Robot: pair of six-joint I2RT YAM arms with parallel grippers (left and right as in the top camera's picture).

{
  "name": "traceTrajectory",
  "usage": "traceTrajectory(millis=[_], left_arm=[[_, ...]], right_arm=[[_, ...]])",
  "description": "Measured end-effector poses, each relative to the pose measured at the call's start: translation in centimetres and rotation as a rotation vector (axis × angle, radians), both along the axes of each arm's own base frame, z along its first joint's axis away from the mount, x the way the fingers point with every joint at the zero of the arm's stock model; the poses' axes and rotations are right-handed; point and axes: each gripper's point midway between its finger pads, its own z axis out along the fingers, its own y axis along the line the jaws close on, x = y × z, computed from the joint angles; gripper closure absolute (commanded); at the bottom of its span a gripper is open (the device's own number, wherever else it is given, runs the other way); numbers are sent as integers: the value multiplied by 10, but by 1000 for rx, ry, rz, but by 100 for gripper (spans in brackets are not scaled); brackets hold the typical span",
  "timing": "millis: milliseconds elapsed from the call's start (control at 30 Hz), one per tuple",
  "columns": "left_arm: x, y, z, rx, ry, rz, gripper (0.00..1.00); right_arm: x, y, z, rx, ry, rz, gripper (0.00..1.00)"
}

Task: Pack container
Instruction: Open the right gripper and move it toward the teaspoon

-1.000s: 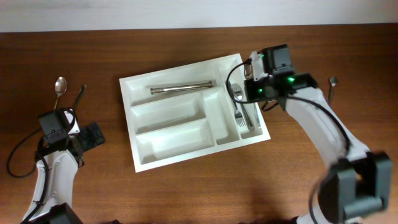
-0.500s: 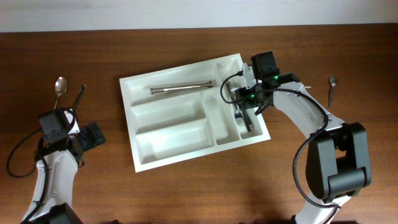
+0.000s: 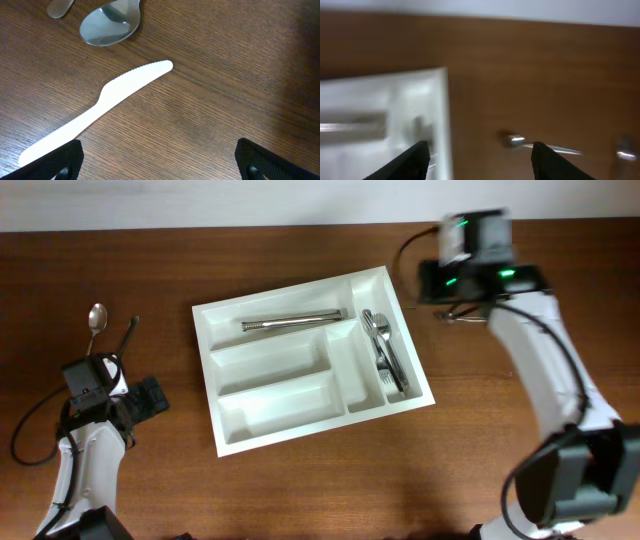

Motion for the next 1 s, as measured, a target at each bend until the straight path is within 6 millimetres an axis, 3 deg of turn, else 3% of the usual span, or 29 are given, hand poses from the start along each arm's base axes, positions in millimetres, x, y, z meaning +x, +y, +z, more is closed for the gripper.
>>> traceTrajectory(millis=[100, 233, 333, 600, 767, 1000], left_arm=[[0, 0, 0, 0, 0, 0, 1], [0, 0, 0, 0, 0, 0, 1], [0, 0, 0, 0, 0, 0, 1], [0, 0, 0, 0, 0, 0, 1], [0, 0, 0, 0, -1, 0, 1], [0, 0, 0, 0, 0, 0, 1]], right_arm=[[-3, -34, -1, 12, 17, -102, 39], [-8, -60, -35, 27, 119, -192, 43], [-5, -58, -72, 35, 200, -202, 34], [-7, -51, -147, 51, 364, -210, 39], [-6, -48, -173, 57, 403, -204, 39], [12, -39, -178, -9, 339, -83, 40]])
